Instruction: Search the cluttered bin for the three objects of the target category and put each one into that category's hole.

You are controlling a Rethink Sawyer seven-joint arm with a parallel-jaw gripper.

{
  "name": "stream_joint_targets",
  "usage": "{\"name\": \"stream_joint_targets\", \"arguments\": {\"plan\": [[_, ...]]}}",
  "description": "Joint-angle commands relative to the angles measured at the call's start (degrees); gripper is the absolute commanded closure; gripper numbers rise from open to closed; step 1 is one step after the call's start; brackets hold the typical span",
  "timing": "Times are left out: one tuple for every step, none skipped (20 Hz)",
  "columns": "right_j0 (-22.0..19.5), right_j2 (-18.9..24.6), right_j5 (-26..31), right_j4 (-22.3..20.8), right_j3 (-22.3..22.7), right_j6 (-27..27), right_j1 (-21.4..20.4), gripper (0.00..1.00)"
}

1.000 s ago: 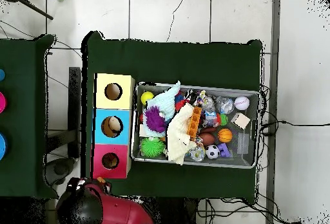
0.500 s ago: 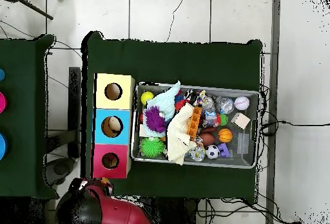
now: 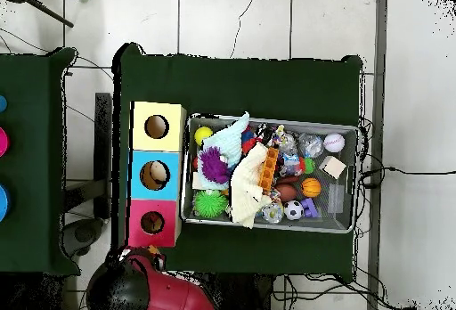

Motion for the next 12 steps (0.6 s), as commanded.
{"name": "stream_joint_targets", "arguments": {"plan": [[-0.6,-0.57,-7.61,-1.84,-6.9,10.39,2.73,1.0],[-0.63,-0.51,-8.06,-1.93,-7.0,10.46,2.9,1.0],[-0.58,-0.54,-8.19,-1.83,-7.08,10.6,2.7,1.0],[-0.18,-0.99,-7.77,-1.55,-7.22,10.64,2.33,1.0],[0.16,-1.38,-7.23,-1.25,-7.43,10.64,1.96,1.0],[-0.05,-1.05,-7.13,-1.1,-7.45,10.75,1.6,1.0],[-0.15,-0.89,-6.96,-1.04,-7.65,10.62,1.46,1.0],[-0.17,-0.79,-6.79,-0.91,-7.87,10.63,1.3,1.0],[-0.11,-0.79,-6.54,-0.66,-8.09,10.75,1.22,1.0],[0.12,-0.98,-6.22,-0.39,-8.39,10.82,1.14,1.0],[0.58,-1.51,-5.48,-0.08,-8.85,10.83,1.06,1.0],[1.05,-2.04,-4.74,0.23,-9.31,10.84,0.98,1.0]]}}
